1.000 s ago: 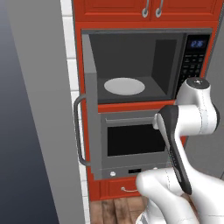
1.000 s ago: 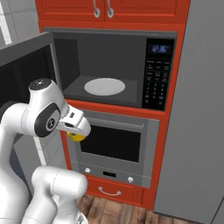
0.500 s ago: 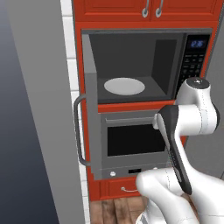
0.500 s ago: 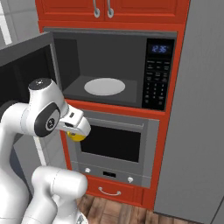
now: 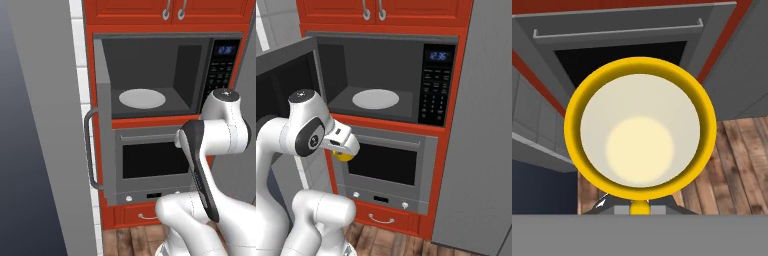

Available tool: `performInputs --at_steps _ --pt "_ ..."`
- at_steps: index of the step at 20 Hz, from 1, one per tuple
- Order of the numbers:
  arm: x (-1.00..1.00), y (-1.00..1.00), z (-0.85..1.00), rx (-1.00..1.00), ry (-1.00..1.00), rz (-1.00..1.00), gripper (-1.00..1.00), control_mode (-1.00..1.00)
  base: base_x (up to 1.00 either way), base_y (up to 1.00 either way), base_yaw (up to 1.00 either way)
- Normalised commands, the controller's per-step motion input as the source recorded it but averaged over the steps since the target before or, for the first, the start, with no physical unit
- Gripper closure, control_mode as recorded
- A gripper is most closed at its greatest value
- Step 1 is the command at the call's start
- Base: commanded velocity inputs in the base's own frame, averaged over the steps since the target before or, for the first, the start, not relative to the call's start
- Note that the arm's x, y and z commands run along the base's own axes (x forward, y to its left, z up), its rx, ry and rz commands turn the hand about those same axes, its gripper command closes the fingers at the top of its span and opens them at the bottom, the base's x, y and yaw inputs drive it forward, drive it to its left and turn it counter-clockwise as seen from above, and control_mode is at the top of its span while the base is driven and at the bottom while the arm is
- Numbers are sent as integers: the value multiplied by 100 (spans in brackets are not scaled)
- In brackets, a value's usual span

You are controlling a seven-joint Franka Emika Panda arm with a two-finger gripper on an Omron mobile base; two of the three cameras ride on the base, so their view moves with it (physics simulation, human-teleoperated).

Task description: Pick the mug from the counter and place it inside the microwave. Then close the microwave.

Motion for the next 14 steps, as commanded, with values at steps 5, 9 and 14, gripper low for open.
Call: performInputs --at_steps 5,9,14 --pt "0 0 0 0 0 0 100 -100 0 0 0" --pt "-1 0 0 0 -13 13 100 -100 0 0 0" --pt "0 4 12 0 -14 35 100 -100 0 0 0"
